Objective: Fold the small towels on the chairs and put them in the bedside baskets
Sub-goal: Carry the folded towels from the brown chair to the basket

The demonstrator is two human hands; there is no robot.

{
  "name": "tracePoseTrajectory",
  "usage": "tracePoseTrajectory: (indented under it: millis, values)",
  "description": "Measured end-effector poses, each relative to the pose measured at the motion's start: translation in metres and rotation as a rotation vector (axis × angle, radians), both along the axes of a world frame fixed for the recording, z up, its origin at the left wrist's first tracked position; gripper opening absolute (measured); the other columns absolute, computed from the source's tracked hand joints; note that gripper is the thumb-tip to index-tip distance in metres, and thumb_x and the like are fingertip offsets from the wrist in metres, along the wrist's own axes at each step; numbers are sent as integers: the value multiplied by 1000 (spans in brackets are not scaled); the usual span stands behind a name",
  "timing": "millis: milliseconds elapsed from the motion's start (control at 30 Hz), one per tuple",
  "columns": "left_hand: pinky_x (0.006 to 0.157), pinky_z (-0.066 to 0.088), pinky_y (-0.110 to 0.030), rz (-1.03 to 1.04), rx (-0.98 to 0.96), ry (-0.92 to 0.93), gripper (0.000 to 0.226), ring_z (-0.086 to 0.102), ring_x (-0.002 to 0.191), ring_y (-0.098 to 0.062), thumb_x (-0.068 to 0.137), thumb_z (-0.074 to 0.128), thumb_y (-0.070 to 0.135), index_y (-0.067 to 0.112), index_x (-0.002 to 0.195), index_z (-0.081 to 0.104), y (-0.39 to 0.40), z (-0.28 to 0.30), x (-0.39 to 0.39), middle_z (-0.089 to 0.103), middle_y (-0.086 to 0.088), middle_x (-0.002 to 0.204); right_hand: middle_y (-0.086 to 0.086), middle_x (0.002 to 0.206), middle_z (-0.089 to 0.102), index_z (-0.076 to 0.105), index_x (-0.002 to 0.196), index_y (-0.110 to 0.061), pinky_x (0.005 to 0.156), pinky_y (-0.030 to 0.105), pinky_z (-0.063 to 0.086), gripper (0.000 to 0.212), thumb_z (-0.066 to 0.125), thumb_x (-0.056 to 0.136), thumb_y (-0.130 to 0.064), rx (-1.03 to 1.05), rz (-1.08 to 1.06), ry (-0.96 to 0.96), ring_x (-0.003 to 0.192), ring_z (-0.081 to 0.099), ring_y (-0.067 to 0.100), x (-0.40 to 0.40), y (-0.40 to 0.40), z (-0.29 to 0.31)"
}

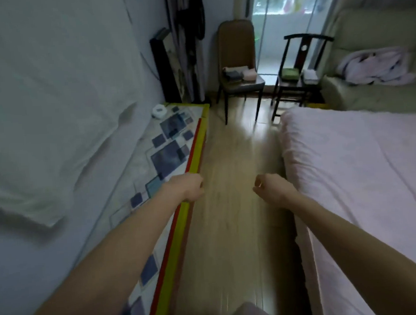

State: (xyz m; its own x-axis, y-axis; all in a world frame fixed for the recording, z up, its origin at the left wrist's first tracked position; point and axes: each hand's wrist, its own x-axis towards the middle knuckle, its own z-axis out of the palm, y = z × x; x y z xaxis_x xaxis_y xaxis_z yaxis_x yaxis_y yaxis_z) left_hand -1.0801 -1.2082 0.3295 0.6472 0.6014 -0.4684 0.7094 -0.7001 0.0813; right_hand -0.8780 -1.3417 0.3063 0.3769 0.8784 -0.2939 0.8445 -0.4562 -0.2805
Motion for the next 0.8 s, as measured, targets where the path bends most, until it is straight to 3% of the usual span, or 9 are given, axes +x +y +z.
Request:
tracePoseTrajectory:
  millis: [100,233,400,500,633,733,800]
  values:
    - [80,46,-33,-153,-2,-17,43,57,110,-25,100,43,37,11,133,52,56,0,75,57,-9,127,11,106,64,52,91,-16,76,36,49,17,48,98,-31,-14,-103,1,93,61,28,53,34,-4]
    - [90,50,-37,-272,3,-56,42,57,110,-26,100,44,37,10,130,55,130,-4,170,59,-10,126,12,104,64,61,97,-7,82,40,51,26,48,98,-29,-14,-221,-7,98,62,30,130,97,-15]
    - [88,51,-37,-262,-17,-85,39,58,107,-24,100,44,37,13,127,57,240,-15,264,60,-7,123,13,101,64,60,98,-6,82,41,52,22,47,95,-24,-17,-279,4,97,62,30,225,202,-19]
    - [82,50,-33,-208,-51,-102,31,60,102,-24,100,43,32,10,112,61,320,-21,311,62,-9,117,8,92,60,52,80,-15,78,39,53,19,46,96,-24,-12,-252,-1,90,62,26,276,278,-13]
    - [62,40,-26,-157,-100,-76,23,55,89,-18,101,44,32,14,101,57,419,-29,358,58,-4,103,8,101,64,61,104,-9,84,43,55,25,46,98,-28,-37,-220,17,94,63,26,328,377,-14]
    - [69,40,-29,-111,-99,-36,21,56,90,-19,101,42,34,17,98,55,497,-45,403,57,-3,101,10,112,64,59,115,-10,87,40,53,29,45,98,-29,-68,-193,-5,101,61,27,374,455,-24]
    - [72,41,-31,-93,-105,-47,27,57,96,-21,100,42,34,14,108,59,546,-54,434,58,-4,106,10,115,64,59,117,-11,86,36,51,30,46,98,-29,-62,-196,-19,104,60,27,408,506,-30]
